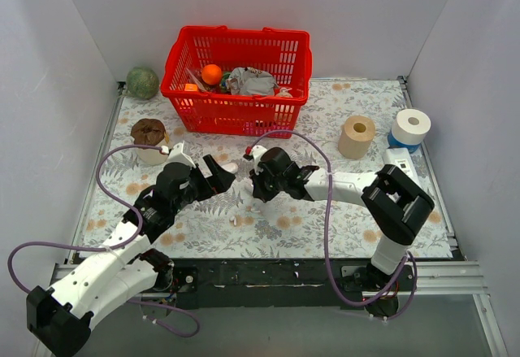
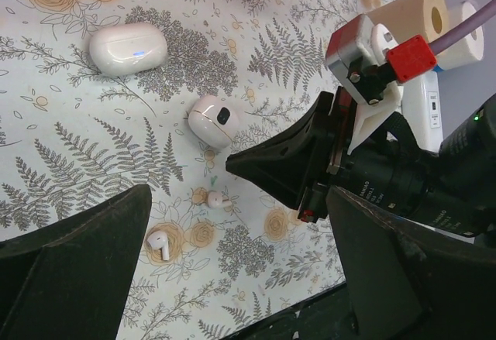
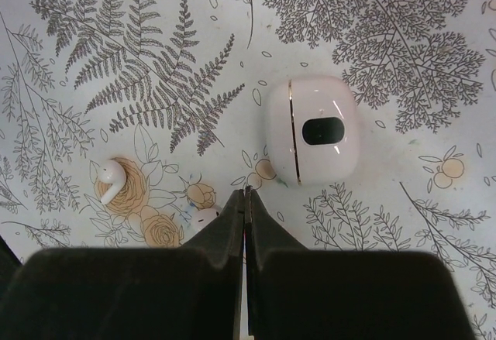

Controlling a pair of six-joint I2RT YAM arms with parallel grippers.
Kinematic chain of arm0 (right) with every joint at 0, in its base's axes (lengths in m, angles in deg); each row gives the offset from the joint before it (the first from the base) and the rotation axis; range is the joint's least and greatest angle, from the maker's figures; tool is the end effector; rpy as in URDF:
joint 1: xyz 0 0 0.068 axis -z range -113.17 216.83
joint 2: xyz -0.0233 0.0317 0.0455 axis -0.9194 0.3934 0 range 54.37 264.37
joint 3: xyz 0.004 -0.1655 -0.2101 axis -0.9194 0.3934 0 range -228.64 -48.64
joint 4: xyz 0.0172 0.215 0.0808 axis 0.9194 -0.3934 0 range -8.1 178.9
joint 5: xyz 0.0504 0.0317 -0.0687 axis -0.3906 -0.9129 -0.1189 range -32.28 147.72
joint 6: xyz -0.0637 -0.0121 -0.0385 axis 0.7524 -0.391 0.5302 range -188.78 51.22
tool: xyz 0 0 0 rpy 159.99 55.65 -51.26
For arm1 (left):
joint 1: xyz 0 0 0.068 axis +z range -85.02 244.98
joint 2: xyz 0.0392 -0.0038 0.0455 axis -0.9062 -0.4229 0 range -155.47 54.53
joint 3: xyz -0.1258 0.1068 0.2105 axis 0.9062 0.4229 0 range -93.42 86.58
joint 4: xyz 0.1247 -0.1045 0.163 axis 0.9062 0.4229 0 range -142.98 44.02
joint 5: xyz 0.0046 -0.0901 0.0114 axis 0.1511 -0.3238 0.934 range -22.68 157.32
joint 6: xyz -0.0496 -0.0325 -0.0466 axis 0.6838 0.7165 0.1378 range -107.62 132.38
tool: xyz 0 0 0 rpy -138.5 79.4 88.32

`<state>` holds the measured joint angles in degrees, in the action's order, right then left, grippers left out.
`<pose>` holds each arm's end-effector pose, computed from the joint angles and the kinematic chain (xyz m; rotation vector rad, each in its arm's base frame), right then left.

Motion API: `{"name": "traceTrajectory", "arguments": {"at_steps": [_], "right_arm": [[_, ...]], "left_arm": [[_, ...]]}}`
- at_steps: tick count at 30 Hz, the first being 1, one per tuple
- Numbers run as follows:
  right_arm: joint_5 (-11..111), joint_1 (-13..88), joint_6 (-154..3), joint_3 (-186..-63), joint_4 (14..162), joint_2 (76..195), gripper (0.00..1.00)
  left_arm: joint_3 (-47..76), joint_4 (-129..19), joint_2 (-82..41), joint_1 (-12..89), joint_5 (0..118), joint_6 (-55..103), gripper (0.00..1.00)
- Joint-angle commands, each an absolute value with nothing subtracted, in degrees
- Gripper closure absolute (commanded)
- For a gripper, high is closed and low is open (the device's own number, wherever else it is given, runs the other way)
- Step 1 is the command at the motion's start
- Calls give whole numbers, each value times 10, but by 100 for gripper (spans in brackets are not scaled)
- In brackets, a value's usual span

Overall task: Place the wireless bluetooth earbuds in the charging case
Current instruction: Pick up the charging case at the center of the board.

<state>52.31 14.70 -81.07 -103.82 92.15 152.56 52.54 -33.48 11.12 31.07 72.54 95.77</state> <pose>0.2149 0.2863 0.1811 -0.8528 2.1997 0.6839 0.1451 -0.0906 0.2495 -1.0125 2.0503 -1.0987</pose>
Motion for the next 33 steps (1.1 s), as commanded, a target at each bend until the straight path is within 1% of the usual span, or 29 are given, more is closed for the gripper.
{"name": "traceTrajectory", "arguments": {"at_steps": [1, 12, 23, 28, 32, 33], "right_arm": [[510, 150, -816, -1064, 935, 1549, 99], [535, 177, -818, -1076, 922, 1578, 99], [518, 207, -807, -1081, 954, 1588, 99], [520, 231, -813, -1107, 951, 1604, 99], [525, 235, -813, -1099, 951, 1583, 99], [516, 234, -816, -1092, 957, 1561, 99]], "left_arm": [[527, -323, 112, 311, 738, 953, 2], [528, -322, 109, 311, 739, 945, 2], [529, -323, 101, 311, 737, 948, 2], [532, -324, 106, 311, 739, 949, 2], [532, -321, 107, 311, 748, 946, 2], [532, -320, 109, 311, 751, 945, 2]]}}
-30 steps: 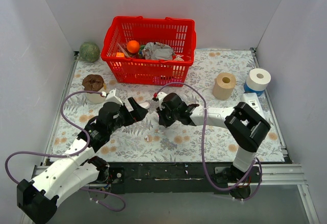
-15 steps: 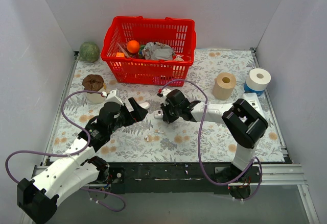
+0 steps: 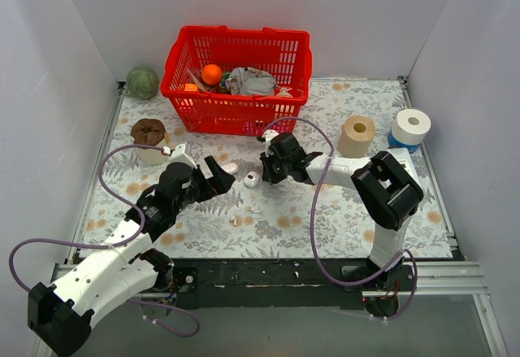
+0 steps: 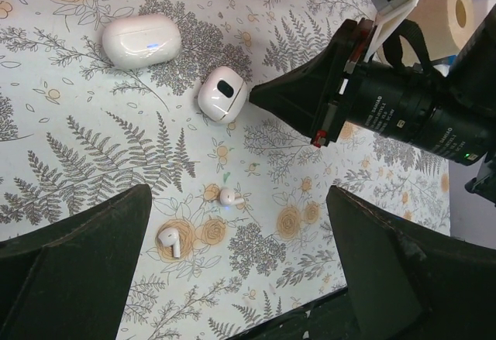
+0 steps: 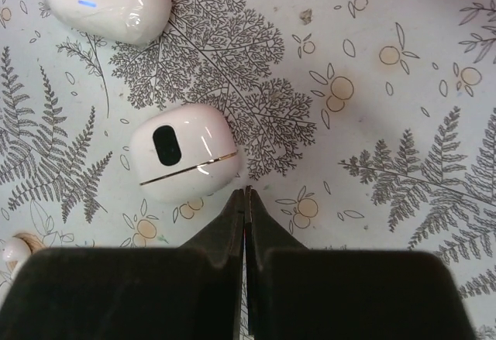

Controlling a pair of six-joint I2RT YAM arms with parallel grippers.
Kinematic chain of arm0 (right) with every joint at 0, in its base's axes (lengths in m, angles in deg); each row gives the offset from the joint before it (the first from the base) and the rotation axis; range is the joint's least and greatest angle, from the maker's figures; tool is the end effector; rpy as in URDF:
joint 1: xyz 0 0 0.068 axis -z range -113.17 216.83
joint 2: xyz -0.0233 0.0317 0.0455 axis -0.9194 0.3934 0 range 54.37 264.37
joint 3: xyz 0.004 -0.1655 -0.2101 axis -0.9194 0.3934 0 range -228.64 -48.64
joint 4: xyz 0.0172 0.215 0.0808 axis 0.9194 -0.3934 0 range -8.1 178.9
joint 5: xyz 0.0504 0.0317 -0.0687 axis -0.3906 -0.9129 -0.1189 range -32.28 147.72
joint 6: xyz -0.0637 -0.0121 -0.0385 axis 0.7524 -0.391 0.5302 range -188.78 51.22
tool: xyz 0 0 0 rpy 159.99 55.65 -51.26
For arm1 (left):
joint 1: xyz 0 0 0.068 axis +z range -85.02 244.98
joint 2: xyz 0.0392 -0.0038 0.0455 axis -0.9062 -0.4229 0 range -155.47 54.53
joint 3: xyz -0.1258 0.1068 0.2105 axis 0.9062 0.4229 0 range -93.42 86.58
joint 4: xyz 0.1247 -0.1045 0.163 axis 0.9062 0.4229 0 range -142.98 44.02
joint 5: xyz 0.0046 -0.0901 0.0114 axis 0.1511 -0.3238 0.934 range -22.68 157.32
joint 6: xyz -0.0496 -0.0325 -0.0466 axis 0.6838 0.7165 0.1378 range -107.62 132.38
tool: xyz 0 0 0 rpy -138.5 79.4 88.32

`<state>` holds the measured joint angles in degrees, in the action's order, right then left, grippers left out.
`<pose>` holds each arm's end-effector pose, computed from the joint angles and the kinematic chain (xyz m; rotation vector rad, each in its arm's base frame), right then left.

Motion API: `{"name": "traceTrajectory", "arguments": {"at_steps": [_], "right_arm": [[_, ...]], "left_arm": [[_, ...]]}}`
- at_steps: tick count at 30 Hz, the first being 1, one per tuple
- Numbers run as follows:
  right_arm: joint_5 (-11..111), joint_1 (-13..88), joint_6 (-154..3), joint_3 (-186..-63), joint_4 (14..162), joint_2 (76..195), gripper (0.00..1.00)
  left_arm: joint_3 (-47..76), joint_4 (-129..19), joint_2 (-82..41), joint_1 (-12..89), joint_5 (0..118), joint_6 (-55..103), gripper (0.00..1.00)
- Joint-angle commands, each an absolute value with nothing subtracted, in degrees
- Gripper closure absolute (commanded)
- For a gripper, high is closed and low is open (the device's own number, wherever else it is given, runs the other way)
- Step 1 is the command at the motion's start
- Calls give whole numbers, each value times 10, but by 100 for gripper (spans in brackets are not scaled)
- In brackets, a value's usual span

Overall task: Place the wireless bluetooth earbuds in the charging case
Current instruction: Pick up the charging case at the center of the board.

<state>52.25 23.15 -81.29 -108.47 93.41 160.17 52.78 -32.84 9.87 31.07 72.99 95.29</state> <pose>0.2730 0.2692 0.1609 -0.6855 2.2674 0.6028 0.1469 -0.0912 0.2435 -1.0187 2.0788 -1.0553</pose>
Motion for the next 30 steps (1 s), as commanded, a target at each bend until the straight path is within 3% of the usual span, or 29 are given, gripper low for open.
{"name": "traceTrajectory", "arguments": {"at_steps": [1, 7, 14, 30], "right_arm": [[511, 229, -820, -1082, 971, 1548, 99], [458, 181, -820, -1068, 973, 1522, 99], [438, 154, -827, -1115, 964, 1589, 99], [518, 188, -841, -1093, 980, 1612, 99]], "left_arm": [[532, -320, 110, 311, 754, 945, 2], [535, -324, 110, 311, 782, 961, 2], [538, -324, 122, 311, 777, 964, 2], [540, -318, 126, 311, 771, 964, 2]]}}
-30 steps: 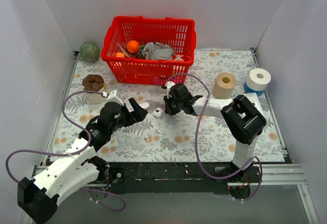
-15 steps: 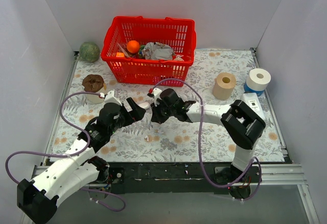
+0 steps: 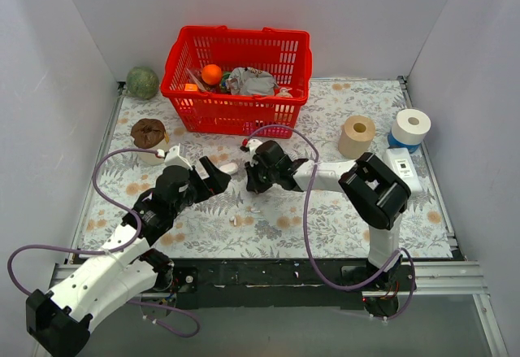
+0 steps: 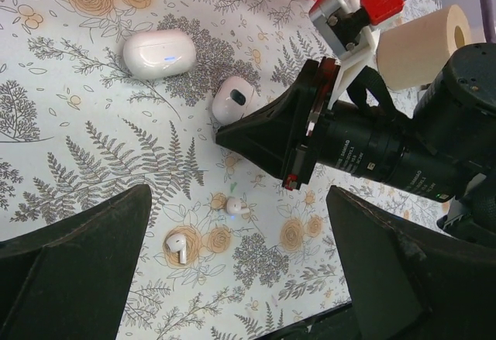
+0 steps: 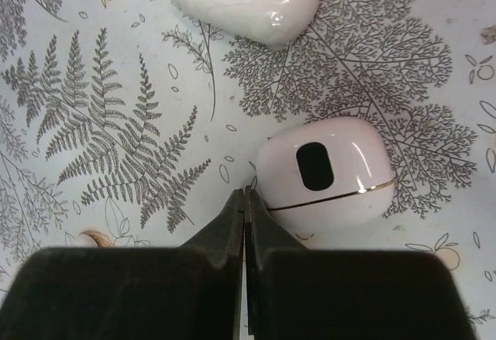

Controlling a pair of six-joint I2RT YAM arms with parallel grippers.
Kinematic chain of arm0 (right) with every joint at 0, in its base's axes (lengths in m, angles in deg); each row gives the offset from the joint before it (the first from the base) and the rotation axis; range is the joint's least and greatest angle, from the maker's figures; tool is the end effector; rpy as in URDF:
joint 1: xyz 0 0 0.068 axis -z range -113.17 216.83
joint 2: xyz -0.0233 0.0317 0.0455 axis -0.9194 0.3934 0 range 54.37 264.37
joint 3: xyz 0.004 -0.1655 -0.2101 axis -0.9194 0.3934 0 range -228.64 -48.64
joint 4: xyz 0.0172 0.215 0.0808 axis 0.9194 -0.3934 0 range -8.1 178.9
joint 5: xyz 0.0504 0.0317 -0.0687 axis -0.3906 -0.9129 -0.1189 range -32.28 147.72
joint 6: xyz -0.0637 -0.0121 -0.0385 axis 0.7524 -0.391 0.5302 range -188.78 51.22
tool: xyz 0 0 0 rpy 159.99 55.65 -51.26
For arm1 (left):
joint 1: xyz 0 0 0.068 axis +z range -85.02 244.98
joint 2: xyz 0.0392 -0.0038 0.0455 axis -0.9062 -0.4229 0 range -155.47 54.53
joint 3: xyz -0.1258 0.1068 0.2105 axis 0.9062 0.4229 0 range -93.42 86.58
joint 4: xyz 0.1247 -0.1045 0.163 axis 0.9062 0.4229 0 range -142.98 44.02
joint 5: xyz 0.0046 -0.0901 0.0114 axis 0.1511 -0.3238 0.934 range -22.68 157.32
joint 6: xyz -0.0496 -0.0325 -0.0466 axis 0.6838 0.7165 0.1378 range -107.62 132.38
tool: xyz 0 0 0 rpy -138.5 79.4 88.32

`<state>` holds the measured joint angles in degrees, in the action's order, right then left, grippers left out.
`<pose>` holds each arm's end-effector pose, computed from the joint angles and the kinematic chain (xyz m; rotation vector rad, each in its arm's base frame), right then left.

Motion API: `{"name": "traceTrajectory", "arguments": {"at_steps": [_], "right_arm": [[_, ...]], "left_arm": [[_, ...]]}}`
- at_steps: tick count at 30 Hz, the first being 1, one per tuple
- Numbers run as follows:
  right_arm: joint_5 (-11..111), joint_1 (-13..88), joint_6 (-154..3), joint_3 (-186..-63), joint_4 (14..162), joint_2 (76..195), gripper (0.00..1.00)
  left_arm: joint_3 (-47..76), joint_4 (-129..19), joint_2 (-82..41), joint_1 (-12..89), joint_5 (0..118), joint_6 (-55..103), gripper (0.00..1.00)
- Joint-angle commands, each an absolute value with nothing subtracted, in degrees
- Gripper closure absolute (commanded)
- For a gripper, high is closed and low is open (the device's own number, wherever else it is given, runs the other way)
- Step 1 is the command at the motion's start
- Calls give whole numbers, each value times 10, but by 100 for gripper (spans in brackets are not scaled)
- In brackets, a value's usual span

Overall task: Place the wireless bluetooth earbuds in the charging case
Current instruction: Pick up the charging case at the center of the board.

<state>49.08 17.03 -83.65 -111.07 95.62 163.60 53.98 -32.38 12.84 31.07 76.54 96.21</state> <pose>0.2497 0.3105 0.1563 -0.7933 2.2426 0.7438 0.1419 -0.0831 0.2434 -1.0530 2.0106 -1.0330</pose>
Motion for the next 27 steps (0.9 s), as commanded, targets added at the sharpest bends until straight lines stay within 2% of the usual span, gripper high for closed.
{"name": "traceTrajectory", "arguments": {"at_steps": [1, 12, 17, 21, 23, 27], "right_arm": [[518, 195, -841, -1088, 982, 1609, 99], [536, 238, -838, -1045, 983, 1574, 99], [546, 246, -837, -1003, 981, 1511, 99], [561, 246, -836, -969, 956, 1428, 99], [554, 245, -834, -952, 934, 1375, 99], [543, 245, -821, -932, 875, 1294, 99]], "left_arm": [[539, -319, 123, 311, 770, 967, 2], [543, -337, 102, 311, 749, 968, 2], [543, -378, 73, 311, 729, 955, 2], [537, -438, 19, 311, 674, 893, 2], [522, -474, -31, 311, 605, 860, 2], [403, -425, -186, 311, 598, 760, 2]]}}
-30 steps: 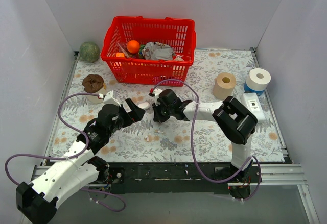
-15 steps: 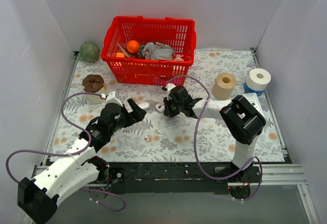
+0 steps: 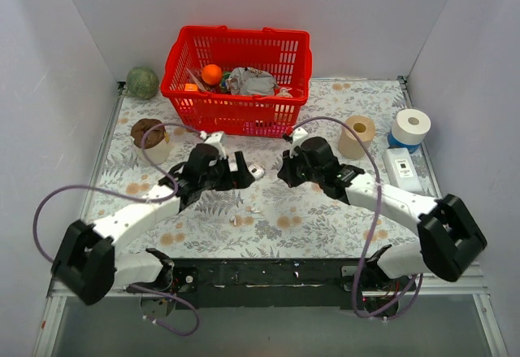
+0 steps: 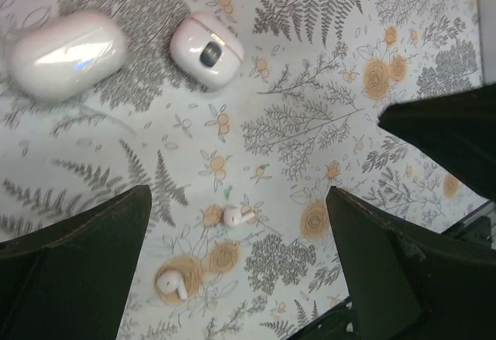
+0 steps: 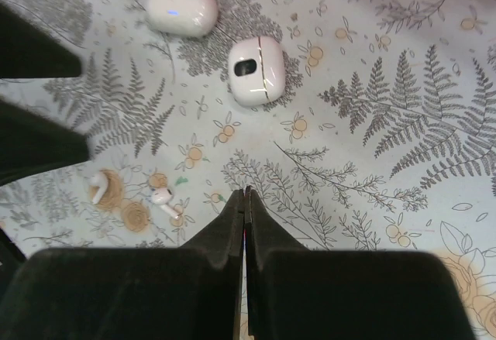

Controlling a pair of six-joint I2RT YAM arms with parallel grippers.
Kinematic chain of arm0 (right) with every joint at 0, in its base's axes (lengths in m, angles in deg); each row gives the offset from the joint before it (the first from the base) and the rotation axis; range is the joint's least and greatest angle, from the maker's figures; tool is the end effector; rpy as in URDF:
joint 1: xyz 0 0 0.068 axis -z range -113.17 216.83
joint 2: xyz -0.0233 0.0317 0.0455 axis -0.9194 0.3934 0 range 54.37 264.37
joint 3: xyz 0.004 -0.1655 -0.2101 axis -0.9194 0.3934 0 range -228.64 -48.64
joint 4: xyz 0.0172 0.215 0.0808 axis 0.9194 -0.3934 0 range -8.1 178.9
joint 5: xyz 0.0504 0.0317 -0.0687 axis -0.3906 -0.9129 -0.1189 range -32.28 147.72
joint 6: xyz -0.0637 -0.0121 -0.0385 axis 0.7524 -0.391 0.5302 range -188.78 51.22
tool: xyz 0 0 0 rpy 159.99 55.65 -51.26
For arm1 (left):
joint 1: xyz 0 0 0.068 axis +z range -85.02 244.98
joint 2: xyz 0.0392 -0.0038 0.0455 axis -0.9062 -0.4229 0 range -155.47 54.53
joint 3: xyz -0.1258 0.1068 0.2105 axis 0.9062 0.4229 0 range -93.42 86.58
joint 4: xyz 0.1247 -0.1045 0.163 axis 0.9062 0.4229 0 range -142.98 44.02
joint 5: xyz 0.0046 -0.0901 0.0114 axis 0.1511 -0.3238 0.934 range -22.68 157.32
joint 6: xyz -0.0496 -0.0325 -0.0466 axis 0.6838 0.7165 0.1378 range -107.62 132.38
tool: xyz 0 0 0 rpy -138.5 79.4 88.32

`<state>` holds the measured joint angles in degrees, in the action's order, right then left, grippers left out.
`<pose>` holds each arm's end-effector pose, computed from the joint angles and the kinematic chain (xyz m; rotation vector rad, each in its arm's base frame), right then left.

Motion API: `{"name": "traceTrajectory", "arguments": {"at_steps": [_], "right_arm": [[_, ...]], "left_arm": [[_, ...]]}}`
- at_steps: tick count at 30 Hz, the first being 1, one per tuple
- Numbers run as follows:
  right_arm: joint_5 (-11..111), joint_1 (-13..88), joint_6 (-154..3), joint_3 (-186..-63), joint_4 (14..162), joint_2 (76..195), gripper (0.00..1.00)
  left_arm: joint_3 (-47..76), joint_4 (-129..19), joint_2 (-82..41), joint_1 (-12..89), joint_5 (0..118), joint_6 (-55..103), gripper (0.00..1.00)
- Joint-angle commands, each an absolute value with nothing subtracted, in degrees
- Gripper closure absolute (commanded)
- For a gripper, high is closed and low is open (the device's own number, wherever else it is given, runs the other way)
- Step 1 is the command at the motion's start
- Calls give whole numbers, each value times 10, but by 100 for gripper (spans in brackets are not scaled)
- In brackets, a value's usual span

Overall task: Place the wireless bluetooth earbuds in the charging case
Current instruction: Pick up the charging case at the center of the board.

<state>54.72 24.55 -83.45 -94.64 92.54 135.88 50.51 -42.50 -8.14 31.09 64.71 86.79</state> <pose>0.2238 0.2081 0.2225 -0.5547 2.1232 0.6321 0.1868 -0.1290 0.2191 -0.8204 2.3024 -1.0187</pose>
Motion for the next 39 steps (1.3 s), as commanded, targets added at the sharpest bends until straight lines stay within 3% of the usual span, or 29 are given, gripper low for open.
{"name": "traceTrajectory", "arguments": {"at_steps": [1, 9, 15, 25, 39], "right_arm": [[542, 243, -817, -928, 858, 1261, 99], [528, 241, -815, -879, 798, 1106, 96], [517, 240, -821, -843, 790, 1036, 95], [517, 240, -820, -818, 785, 1004, 95], [519, 240, -821, -814, 780, 983, 95]], "left_arm": [[357, -399, -237, 310, 596, 721, 2], [273, -368, -383, 311, 569, 598, 2], [243, -379, -422, 311, 580, 529, 2], [177, -370, -489, 302, 602, 492, 2], [178, -368, -531, 289, 616, 452, 6]]}}
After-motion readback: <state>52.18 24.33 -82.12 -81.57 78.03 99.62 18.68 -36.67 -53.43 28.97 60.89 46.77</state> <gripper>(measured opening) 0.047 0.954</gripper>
